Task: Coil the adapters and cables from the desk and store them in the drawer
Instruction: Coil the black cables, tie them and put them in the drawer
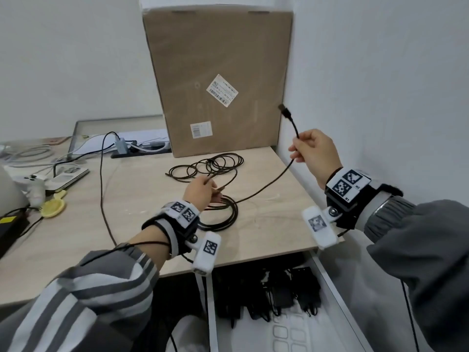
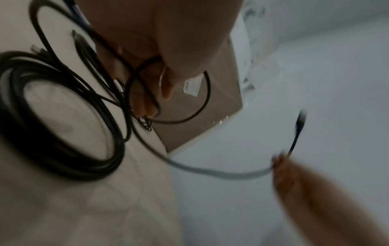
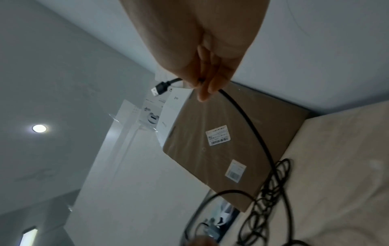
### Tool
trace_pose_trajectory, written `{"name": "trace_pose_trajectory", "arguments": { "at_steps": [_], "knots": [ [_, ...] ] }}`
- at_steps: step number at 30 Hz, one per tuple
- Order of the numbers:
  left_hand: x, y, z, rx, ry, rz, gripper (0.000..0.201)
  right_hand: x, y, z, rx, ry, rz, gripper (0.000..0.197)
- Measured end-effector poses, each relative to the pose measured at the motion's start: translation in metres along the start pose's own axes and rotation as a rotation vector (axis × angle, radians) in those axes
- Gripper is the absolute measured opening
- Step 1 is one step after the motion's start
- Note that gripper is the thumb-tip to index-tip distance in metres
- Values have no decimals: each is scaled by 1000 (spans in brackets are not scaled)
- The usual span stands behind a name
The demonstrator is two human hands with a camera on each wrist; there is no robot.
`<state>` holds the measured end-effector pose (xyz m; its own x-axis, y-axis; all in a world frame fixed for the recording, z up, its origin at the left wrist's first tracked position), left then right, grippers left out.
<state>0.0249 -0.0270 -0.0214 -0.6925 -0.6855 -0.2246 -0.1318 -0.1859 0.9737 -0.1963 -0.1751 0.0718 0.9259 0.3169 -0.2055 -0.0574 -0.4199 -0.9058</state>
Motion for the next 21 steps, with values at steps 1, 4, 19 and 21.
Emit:
{"name": "trace_pose_trajectory", "arguments": {
  "at_steps": [1,4,19,21],
  "knots": [
    [-8,2,-1,-35,32,203,26,1,11,0,46,-32,27,4],
    [-23,12,-1,-38,7,330,25,8,38,4,150,-110,84,5],
    [26,51,35,321,-305,-255,32,32,-10,13,-105,-146,-11,17],
    [50,62,45,325,-403,-287,39,34,-25,15,-132,-165,-68,17]
  ]
}}
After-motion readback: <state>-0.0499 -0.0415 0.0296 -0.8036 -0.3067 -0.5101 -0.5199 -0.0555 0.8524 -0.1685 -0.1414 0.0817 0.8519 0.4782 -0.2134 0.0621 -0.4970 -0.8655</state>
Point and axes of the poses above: each hand's wrist, its own z-axis away from the middle knuckle, its own x-axis out of the palm, y = z × x, the point moved 6 cm from there along -z, towards the middle knuckle, and after that the axes turned 5 degrees about z, right-handed, at the moved point
